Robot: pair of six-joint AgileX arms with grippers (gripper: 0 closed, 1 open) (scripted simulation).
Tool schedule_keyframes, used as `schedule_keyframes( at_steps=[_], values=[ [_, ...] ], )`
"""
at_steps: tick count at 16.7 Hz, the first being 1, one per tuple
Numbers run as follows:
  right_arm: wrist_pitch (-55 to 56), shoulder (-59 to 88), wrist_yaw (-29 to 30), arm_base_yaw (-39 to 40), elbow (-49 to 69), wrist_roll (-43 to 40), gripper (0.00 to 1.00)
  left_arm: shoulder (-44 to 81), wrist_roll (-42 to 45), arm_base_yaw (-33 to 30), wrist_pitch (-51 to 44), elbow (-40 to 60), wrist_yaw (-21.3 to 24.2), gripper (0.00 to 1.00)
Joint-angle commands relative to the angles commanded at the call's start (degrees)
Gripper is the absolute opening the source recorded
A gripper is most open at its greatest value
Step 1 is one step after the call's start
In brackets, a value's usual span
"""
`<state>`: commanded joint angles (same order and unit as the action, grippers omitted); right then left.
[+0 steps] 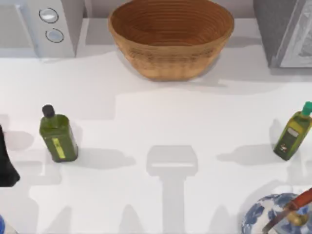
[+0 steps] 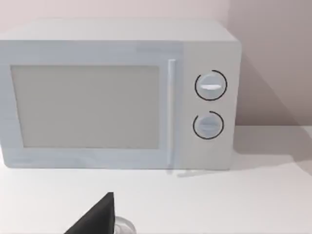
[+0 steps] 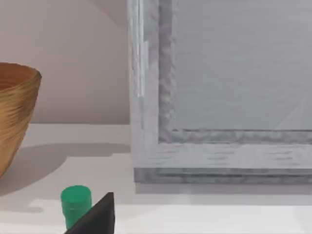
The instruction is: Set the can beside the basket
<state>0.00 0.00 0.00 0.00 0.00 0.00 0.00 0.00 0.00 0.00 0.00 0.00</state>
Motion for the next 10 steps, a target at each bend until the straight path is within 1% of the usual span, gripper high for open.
schedule_keyframes(
  at_steps=[3,5,7,10],
  values=[
    [0.0,0.0,0.0,0.0,0.0,0.0,1.0,0.6,0.4,0.2,-0.4,0.5,0.0,1.0],
    [0.0,0.0,0.0,0.0,0.0,0.0,1.0,3.5,2.5,1.1,-2.6,3.2,0.1,1.0],
    [0.0,0.0,0.0,0.0,0.0,0.0,1.0,8.7,6.0,2.4,-6.3,7.9,0.3,1.0],
    [0.0,0.0,0.0,0.0,0.0,0.0,1.0,20.3,13.1,5.0,-14.1,18.3,0.5,1.0]
  ],
)
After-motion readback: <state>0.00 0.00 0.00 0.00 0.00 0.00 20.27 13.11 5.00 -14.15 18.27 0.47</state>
